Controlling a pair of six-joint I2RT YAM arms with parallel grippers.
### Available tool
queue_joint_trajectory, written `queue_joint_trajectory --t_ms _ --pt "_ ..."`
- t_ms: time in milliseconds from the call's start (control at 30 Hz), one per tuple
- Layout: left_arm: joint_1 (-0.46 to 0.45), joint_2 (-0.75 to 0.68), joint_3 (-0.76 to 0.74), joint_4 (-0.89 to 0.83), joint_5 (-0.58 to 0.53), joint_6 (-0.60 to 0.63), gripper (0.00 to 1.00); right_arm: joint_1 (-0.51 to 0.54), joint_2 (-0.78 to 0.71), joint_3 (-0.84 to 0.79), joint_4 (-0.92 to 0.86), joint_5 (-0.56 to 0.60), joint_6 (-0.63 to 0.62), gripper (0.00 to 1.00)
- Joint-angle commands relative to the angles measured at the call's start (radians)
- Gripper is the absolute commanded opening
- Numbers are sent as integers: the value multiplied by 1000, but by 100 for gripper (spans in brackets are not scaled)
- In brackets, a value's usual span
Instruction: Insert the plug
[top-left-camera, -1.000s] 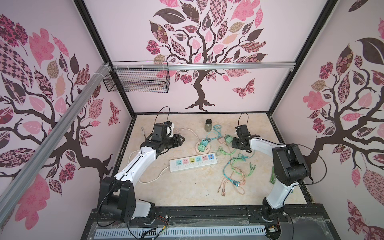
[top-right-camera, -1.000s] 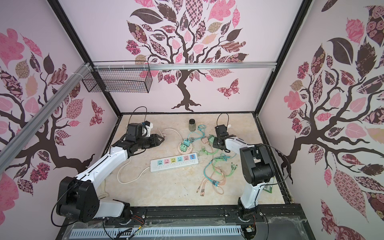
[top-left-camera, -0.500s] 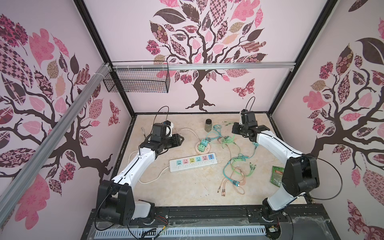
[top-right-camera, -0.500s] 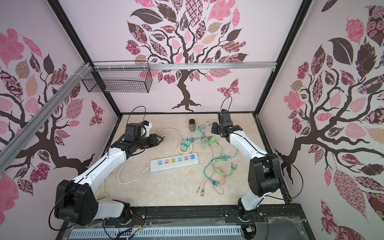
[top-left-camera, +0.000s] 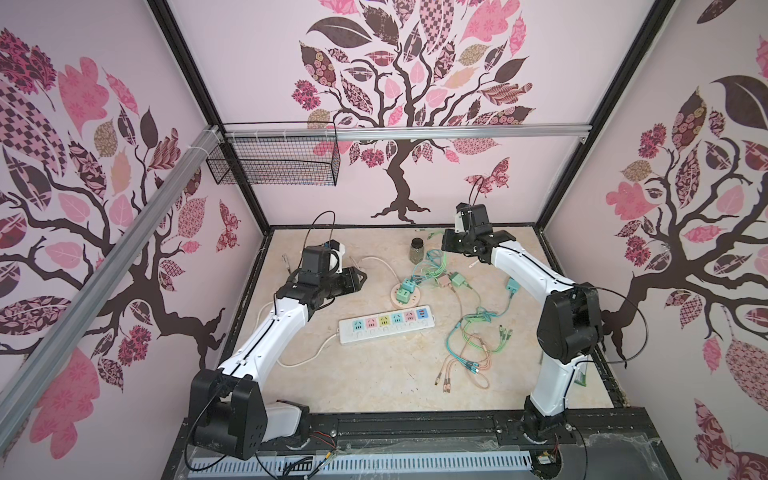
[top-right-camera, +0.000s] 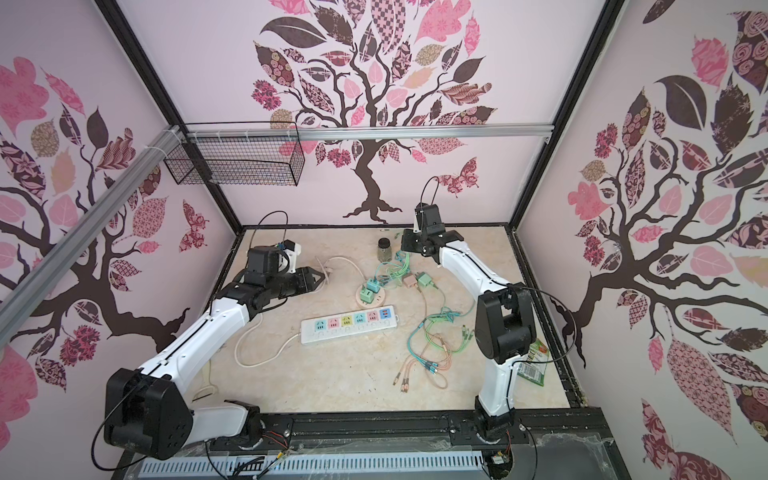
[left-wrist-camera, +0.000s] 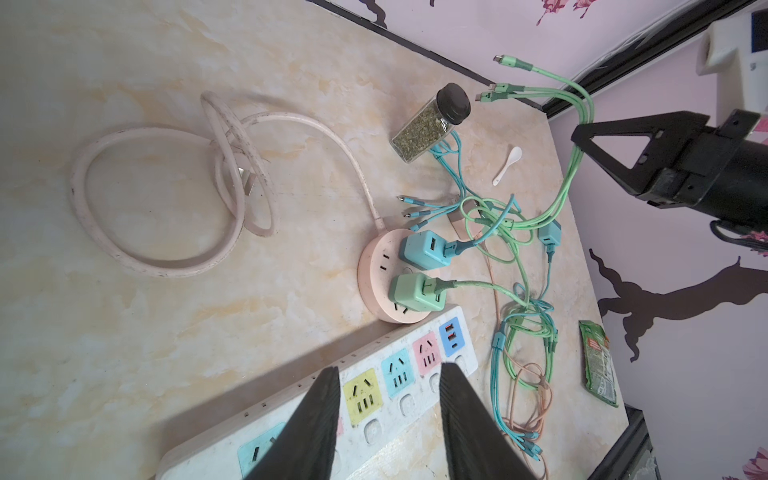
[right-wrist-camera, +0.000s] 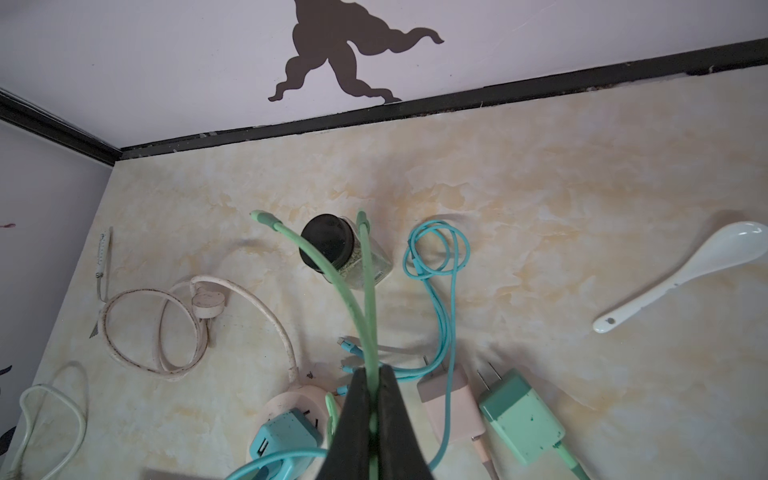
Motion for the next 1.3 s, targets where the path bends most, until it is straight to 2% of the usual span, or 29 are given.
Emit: queue_joint_trajectory --t_ms 0,167,400,633,700,767,900,1033,1167,1267 --pt "4 -16 -24 -1 -7 12 43 8 59 48 -12 14 23 0" --pt "4 -28 -20 -14 -16 21 43 7 122 34 56 75 60 2" --pt "3 -39 -30 -19 -21 19 43 8 249 109 79 56 93 2" --pt "4 -43 -32 -18 -24 21 44 8 323 148 67 68 96 9" --pt "5 -41 -31 -19 -21 21 44 8 337 150 64 62 90 14" --pt "4 -43 -31 -20 -19 20 44 8 355 163 45 47 75 24" --pt "5 -49 -28 -24 -19 26 44 5 365 175 -3 59 39 30" --pt "5 -49 -27 -30 -19 31 44 -1 321 164 -33 80 -25 40" --pt "6 -44 -26 -28 -16 29 44 -4 256 164 -105 169 -129 55" --pt "6 -42 -26 -24 -12 27 44 -25 184 112 -114 185 -177 62"
